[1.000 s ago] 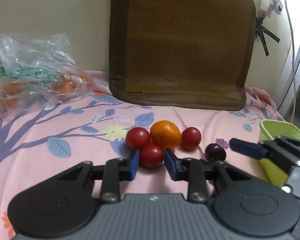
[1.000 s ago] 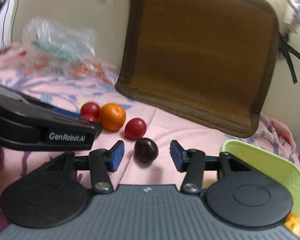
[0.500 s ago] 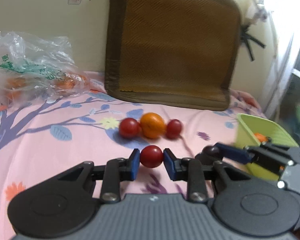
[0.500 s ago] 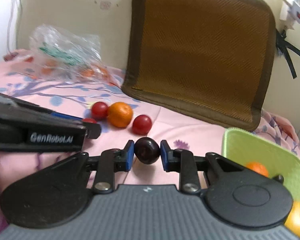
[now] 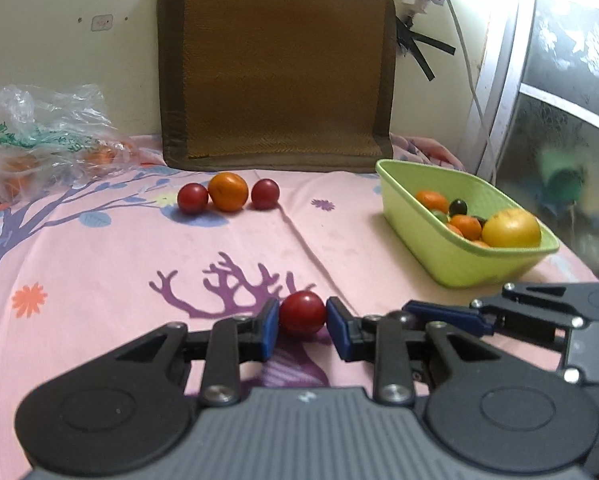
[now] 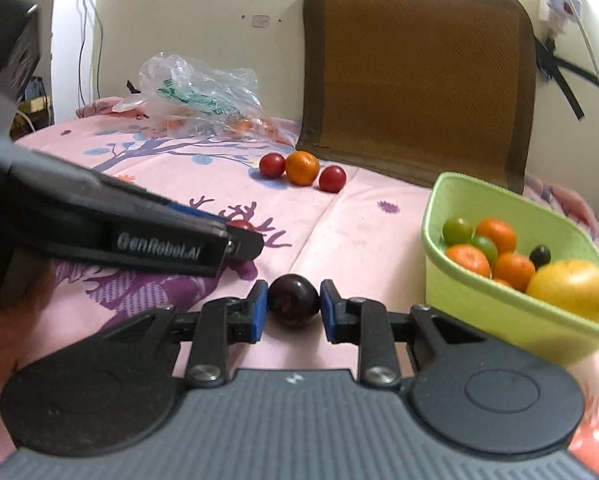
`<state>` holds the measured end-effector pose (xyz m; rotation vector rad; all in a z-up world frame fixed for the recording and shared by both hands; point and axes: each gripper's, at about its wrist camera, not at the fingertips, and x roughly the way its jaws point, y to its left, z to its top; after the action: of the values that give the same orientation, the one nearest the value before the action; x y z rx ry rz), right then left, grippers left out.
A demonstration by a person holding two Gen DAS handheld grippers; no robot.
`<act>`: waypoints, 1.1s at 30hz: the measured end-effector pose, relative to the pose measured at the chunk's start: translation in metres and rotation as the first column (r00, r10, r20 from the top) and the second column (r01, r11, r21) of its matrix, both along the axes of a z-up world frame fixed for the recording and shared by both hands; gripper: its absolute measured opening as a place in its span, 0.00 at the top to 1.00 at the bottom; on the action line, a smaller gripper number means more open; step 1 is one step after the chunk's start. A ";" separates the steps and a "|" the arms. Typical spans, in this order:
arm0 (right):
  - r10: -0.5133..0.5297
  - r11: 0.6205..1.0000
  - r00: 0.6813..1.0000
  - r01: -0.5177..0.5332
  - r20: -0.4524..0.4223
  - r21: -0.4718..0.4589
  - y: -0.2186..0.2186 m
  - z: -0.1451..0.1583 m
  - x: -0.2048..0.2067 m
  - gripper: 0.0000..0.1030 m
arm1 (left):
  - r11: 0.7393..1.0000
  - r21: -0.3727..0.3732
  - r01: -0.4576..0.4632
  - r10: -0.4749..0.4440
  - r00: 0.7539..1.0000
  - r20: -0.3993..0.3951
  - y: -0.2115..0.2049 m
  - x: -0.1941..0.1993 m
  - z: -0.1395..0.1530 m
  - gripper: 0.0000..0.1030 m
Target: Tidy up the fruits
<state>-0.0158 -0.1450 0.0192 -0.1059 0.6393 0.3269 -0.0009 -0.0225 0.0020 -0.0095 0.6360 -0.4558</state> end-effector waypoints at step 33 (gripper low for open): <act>-0.074 0.992 0.997 0.074 -0.008 0.106 -0.022 -0.003 -0.013 0.70 | 0.976 0.182 -0.120 0.104 0.990 0.097 0.003 -0.005 0.002 0.71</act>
<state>-0.0284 -0.1668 0.0166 0.0204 0.6271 0.2889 -0.0064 -0.0193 0.0039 0.1517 0.5873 -0.2843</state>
